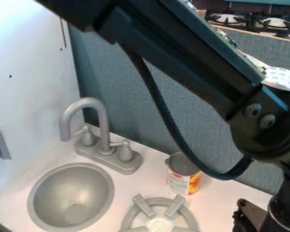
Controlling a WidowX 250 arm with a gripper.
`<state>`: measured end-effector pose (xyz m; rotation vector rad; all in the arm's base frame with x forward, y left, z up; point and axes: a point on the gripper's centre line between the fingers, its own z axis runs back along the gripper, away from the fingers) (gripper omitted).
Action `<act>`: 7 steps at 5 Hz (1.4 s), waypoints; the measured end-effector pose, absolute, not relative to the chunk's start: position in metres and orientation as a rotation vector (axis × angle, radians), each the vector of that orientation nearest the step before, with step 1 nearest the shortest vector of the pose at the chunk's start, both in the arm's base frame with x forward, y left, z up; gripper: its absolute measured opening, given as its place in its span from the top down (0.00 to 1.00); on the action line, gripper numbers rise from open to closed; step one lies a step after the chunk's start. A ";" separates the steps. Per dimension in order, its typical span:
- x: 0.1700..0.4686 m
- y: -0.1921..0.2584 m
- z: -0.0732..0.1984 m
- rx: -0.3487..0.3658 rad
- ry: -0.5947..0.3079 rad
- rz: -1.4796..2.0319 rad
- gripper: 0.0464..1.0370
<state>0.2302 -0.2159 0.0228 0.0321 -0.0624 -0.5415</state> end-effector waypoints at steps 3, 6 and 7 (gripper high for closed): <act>0.245 -0.202 -0.030 -0.050 -0.005 -0.448 0.03; 0.267 -0.205 -0.084 -0.198 0.030 -0.391 0.03; 0.273 -0.204 -0.093 -0.224 0.028 -0.390 0.03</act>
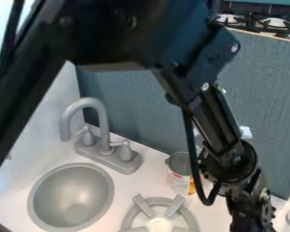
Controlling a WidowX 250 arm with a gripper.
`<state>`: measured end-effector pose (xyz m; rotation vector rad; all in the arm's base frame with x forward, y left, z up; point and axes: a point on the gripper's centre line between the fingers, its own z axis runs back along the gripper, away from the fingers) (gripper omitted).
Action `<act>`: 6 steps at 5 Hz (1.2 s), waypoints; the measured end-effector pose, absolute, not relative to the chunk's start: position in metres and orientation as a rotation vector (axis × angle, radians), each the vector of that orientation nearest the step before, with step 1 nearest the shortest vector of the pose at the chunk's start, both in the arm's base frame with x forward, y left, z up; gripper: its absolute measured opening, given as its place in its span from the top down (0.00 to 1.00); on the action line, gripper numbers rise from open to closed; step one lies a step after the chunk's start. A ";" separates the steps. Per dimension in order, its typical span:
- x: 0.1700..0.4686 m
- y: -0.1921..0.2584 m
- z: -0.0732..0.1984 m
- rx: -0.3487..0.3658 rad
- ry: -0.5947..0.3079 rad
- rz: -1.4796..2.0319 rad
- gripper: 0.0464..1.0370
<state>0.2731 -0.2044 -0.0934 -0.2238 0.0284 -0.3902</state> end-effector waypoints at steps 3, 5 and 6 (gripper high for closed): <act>0.283 -0.216 -0.094 -0.355 -0.102 -0.342 0.09; 0.282 -0.217 -0.094 -0.360 -0.098 -0.338 0.53; 0.280 -0.215 -0.094 -0.351 -0.087 -0.340 0.54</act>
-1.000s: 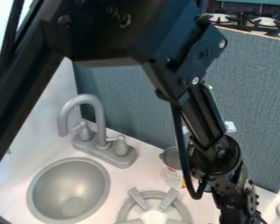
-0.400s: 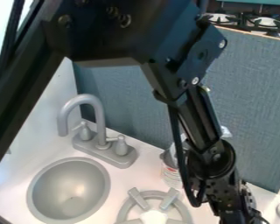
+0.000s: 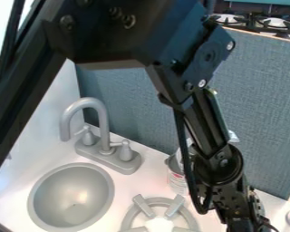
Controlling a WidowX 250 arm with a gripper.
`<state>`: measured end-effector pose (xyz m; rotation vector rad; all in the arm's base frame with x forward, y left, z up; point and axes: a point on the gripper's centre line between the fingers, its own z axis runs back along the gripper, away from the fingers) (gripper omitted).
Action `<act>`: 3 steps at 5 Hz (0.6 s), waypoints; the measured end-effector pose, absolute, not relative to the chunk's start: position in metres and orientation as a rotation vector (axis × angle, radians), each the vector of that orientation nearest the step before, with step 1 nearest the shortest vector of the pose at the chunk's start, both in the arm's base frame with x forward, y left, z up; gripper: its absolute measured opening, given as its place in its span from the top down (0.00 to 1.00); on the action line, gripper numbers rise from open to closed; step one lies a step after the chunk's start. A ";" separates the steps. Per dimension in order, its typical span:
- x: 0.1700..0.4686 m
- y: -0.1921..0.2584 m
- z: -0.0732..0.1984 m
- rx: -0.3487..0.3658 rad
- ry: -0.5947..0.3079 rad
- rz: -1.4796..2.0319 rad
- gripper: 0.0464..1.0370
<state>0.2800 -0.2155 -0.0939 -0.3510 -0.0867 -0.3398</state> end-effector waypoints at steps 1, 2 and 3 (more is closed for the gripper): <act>0.271 -0.206 -0.073 -0.291 -0.010 -0.360 0.60; 0.259 -0.183 -0.022 -0.116 0.037 -0.338 0.64; 0.239 -0.153 0.024 0.102 0.043 -0.225 0.64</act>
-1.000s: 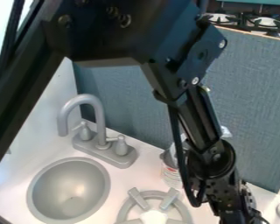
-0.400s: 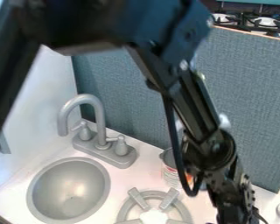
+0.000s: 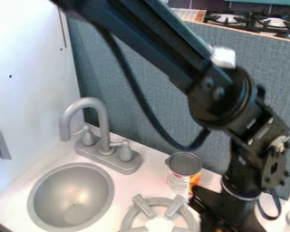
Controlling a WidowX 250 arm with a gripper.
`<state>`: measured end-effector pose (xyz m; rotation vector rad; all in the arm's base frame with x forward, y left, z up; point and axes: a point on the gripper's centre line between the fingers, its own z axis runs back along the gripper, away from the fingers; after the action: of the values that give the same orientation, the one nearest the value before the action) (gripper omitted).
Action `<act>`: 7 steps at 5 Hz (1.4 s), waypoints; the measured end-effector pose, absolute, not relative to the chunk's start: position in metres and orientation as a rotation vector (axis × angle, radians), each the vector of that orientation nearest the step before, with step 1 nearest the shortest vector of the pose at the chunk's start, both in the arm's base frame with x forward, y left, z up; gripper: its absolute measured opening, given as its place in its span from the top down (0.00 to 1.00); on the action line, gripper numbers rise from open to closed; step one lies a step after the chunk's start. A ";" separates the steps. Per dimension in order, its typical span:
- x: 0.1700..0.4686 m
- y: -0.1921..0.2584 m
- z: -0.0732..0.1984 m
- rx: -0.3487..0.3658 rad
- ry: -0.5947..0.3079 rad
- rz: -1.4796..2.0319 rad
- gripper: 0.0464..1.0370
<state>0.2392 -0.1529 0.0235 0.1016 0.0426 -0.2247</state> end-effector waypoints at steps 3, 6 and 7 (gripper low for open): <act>0.219 -0.085 -0.019 0.164 0.124 0.051 0.64; 0.232 -0.051 -0.063 0.034 0.018 0.287 0.64; 0.234 -0.047 -0.074 0.029 0.009 0.350 0.64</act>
<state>0.2336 -0.0471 -0.0744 0.0293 0.0089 0.3496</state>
